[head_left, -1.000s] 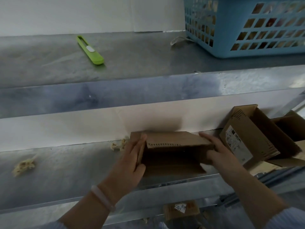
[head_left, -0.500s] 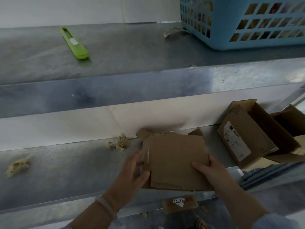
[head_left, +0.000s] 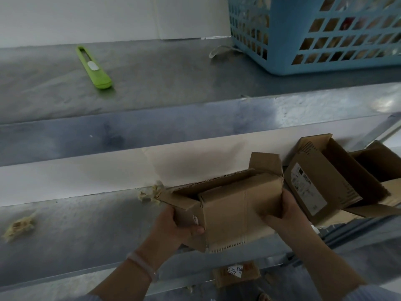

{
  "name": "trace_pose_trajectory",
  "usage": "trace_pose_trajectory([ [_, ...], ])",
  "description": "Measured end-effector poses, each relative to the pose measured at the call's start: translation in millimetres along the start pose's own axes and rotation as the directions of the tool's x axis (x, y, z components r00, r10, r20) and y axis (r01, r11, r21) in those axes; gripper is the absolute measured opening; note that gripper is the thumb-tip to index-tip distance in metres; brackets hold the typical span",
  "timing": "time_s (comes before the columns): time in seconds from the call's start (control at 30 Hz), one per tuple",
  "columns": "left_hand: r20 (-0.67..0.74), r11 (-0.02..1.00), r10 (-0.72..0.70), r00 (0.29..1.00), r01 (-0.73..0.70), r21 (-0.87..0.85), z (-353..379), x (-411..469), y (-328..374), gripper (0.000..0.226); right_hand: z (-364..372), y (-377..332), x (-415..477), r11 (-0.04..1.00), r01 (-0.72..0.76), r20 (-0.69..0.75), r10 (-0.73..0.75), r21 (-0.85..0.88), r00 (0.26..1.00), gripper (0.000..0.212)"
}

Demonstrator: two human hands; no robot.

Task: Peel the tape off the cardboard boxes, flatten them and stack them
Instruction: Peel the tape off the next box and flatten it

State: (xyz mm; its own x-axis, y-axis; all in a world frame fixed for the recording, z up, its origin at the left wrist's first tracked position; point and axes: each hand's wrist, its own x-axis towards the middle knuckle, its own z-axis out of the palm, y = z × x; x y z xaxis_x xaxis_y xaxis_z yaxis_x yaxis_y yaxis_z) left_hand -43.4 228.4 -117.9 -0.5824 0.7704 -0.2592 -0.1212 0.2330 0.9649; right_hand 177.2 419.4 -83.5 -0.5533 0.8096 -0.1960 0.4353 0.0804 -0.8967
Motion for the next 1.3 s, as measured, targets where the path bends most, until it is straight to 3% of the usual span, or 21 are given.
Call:
trace_pose_trajectory([
  [0.17,-0.068,0.997,0.035,0.997,-0.030,0.065,-4,4,1,0.094,-3,-20,-5,0.971,0.212,-0.096,-0.202,0.107,0.975,0.066],
  [0.3,-0.064,0.993,0.114,0.991,-0.112,0.034,0,5,4,0.083,-11,-41,-6,0.905,0.323,-0.037,-0.346,-0.278,0.937,0.052],
  [0.4,-0.055,0.992,0.129,0.990,-0.128,0.022,1,2,5,0.084,-14,-54,2,0.810,0.247,0.039,-0.268,-0.532,0.963,0.056],
  [0.47,-0.057,0.985,0.151,0.987,-0.146,0.087,2,2,9,0.085,-16,-65,8,0.783,0.209,0.069,-0.209,-0.586,0.975,0.052],
  [0.67,-0.063,0.977,0.168,0.984,-0.157,0.146,5,-2,11,0.071,-27,-80,19,0.896,0.169,0.182,-0.101,-0.411,0.978,0.036],
  [0.77,-0.197,0.982,0.158,0.968,-0.132,0.137,2,-3,13,0.050,-33,-73,22,0.911,0.245,0.145,-0.207,-0.332,0.968,0.032],
  [0.9,-0.234,0.983,0.140,0.962,-0.107,0.148,-6,2,4,0.053,-32,-64,22,0.851,0.324,0.136,-0.294,-0.414,0.946,0.035],
  [0.97,-0.232,0.979,0.119,0.965,-0.075,0.187,2,3,1,0.057,-22,-54,19,0.835,0.300,0.038,-0.319,-0.462,0.947,0.046],
  [1.07,-0.231,0.961,0.146,0.962,-0.083,0.265,25,4,0,0.067,0,-29,16,0.790,0.172,-0.016,-0.224,-0.588,0.974,0.073],
  [1.13,-0.219,0.964,0.126,0.968,-0.068,0.255,37,5,-4,0.081,13,-6,17,0.701,0.112,0.039,-0.119,-0.704,0.992,0.089],
  [1.2,-0.234,0.950,0.069,0.970,0.008,0.311,46,8,-9,0.089,24,19,21,0.612,0.174,0.175,-0.059,-0.772,0.983,0.098],
  [1.27,-0.219,0.839,0.021,0.975,0.102,0.534,52,11,-11,0.085,33,38,22,0.551,0.258,0.301,-0.014,-0.793,0.954,0.094],
  [1.3,-0.205,0.737,-0.005,0.979,0.142,0.661,54,12,-11,0.080,36,45,21,0.539,0.282,0.326,-0.015,-0.794,0.945,0.093],
])
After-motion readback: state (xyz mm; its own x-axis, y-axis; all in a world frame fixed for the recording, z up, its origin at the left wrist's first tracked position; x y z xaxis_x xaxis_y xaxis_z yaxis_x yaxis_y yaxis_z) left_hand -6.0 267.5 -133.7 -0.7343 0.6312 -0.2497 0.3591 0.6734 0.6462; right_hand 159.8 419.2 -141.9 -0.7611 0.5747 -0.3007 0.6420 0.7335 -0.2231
